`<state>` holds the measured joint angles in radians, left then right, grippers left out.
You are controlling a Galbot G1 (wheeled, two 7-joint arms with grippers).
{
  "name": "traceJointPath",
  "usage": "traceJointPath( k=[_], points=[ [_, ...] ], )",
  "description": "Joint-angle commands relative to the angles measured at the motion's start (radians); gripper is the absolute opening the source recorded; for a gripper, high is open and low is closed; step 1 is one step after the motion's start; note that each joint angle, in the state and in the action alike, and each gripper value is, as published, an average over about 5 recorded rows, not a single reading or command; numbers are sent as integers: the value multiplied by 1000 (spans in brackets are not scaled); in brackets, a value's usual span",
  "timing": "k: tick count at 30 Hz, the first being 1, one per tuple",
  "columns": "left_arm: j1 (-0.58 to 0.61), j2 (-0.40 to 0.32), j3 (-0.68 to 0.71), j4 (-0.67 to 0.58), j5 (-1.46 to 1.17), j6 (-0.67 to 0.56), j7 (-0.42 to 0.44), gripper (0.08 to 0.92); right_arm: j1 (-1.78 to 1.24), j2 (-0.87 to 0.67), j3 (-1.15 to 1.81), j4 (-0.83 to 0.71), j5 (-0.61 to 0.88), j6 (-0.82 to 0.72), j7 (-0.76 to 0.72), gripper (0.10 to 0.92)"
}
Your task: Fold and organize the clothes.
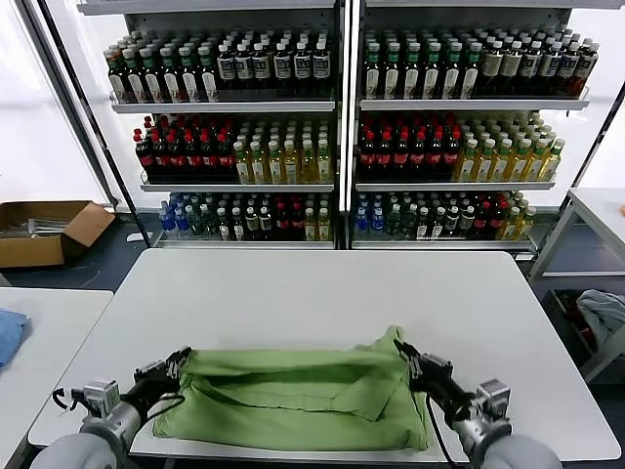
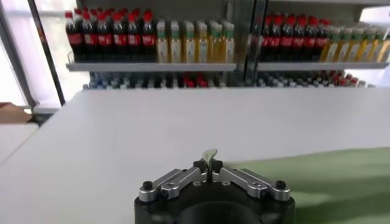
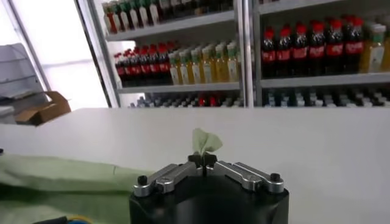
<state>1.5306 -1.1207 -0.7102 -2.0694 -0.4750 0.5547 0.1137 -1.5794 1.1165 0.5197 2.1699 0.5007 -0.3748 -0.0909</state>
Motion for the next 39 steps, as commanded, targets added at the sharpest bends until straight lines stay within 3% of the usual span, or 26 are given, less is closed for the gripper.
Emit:
traceJointPath(
  k=[1, 5, 13, 24, 28, 31, 39],
  points=[
    [141, -26, -49, -73, 79, 15, 21, 93, -153, 33, 64, 60, -43, 54, 4, 157],
    [139, -18, -91, -96, 77, 20, 12, 126, -104, 22, 125, 42, 9, 81, 2, 267],
    [128, -5, -150, -123, 37, -41, -33, 352, -34, 8, 255, -27, 147, 199, 5, 483],
    [137, -162, 26, -50, 149, -81, -108, 664, -100, 22, 341, -50, 160, 259, -11, 789],
    [113, -188, 77, -23, 204, -50, -149, 776, -123, 22, 351, -47, 159, 277, -18, 820],
    [108, -195, 98, -14, 214, -35, -164, 815, -128, 23, 354, -41, 159, 281, -18, 822],
    [150, -217, 105, -32, 223, -26, -141, 796, -126, 25, 356, -28, 173, 293, -29, 823]
  ],
)
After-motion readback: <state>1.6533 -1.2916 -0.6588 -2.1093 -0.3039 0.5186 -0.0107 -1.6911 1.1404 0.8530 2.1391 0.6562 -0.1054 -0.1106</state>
